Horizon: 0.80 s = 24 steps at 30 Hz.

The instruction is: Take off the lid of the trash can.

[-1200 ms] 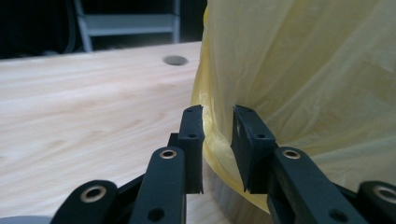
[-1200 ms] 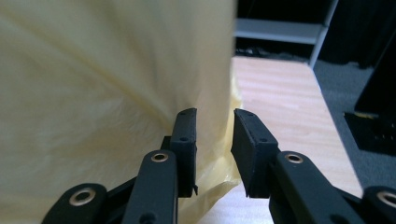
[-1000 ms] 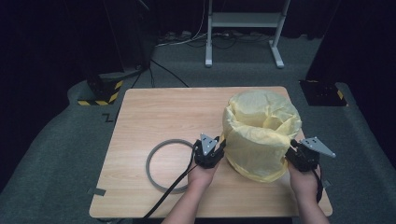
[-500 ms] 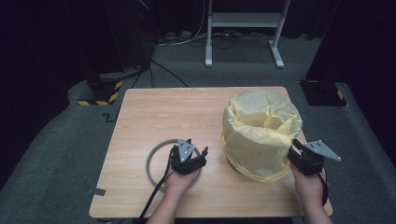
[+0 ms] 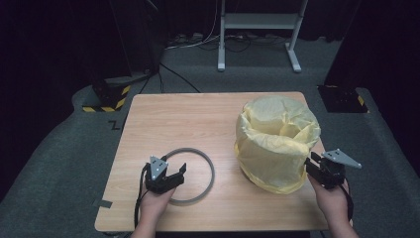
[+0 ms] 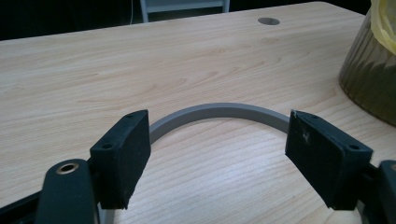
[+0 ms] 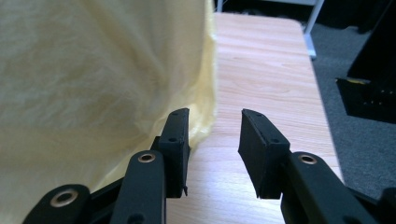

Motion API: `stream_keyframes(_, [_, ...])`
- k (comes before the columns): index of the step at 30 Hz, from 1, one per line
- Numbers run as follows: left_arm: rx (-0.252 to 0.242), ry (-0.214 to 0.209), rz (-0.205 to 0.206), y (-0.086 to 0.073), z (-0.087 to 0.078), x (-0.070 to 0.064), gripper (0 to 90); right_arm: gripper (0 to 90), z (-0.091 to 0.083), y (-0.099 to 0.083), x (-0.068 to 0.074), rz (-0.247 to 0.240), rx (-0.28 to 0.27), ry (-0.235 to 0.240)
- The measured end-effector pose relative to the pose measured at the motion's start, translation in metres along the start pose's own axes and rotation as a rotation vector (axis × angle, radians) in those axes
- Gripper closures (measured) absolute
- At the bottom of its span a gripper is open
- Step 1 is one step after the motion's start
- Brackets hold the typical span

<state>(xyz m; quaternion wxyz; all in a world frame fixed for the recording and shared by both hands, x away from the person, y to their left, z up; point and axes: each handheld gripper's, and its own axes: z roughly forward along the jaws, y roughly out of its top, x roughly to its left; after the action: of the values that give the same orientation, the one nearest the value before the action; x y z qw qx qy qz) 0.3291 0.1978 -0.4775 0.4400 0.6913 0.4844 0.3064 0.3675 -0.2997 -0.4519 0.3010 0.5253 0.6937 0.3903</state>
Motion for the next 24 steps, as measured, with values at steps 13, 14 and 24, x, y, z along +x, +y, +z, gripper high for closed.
stream_keyframes(13, [0.060, 0.028, 0.001, -0.007, -0.005, 0.013, 19.7, 57.9, -0.009, 0.031, 0.004, 0.020, 0.150, -0.039])
stream_keyframes(14, [0.057, 0.031, -0.001, -0.007, -0.006, 0.014, 19.7, 57.5, -0.008, 0.035, 0.002, 0.031, 0.171, -0.041])
stream_keyframes(24, [0.069, 0.021, -0.040, -0.009, -0.006, 0.018, 19.8, 47.5, 0.020, 0.058, -0.008, 0.092, 0.523, 0.042])
